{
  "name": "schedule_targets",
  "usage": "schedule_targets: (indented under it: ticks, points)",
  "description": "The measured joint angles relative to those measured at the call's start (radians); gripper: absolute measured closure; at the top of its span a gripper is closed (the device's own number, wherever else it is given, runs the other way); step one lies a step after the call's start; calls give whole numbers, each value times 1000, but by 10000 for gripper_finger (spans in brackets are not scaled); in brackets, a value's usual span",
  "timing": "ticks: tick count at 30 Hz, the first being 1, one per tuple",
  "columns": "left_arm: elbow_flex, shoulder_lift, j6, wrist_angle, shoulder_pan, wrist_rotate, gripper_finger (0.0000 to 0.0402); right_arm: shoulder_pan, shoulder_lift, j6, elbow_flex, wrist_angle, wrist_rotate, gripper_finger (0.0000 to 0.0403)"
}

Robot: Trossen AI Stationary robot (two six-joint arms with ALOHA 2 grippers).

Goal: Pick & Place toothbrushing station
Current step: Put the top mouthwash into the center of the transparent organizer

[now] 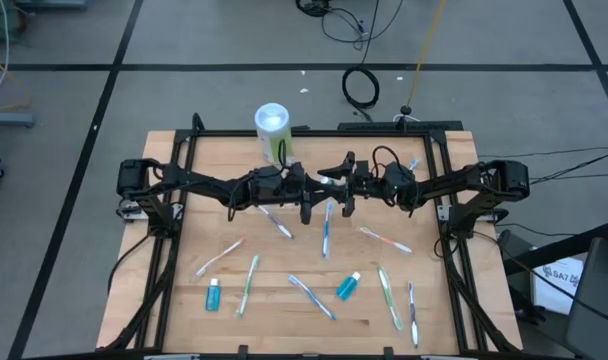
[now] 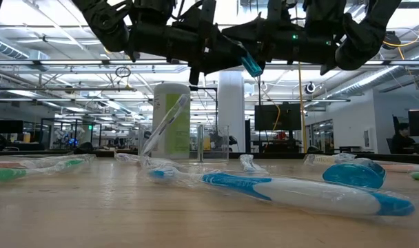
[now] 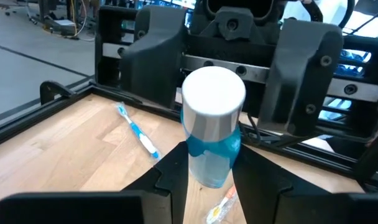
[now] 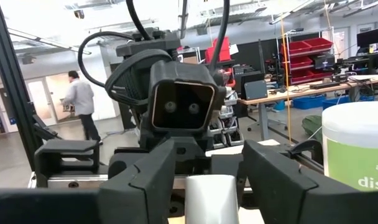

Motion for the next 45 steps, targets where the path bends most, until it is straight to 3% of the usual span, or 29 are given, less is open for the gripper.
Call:
schedule_targets:
  ticks: [21, 33, 40, 45]
  points:
    - [0, 0, -2, 0, 1, -4, 286, -1, -30, -27, -3, -30, -4, 221]
    - [0, 0, -5, 1, 2, -3, 286, -19, -336, -43, -3, -575, -2, 218]
    - [0, -2, 0, -43, 6, -3, 286, -10, -434, -51, -3, -713, -2, 219]
    - [0, -61, 3, -180, 21, -7, 286, -11, -437, -51, -3, -748, -1, 220]
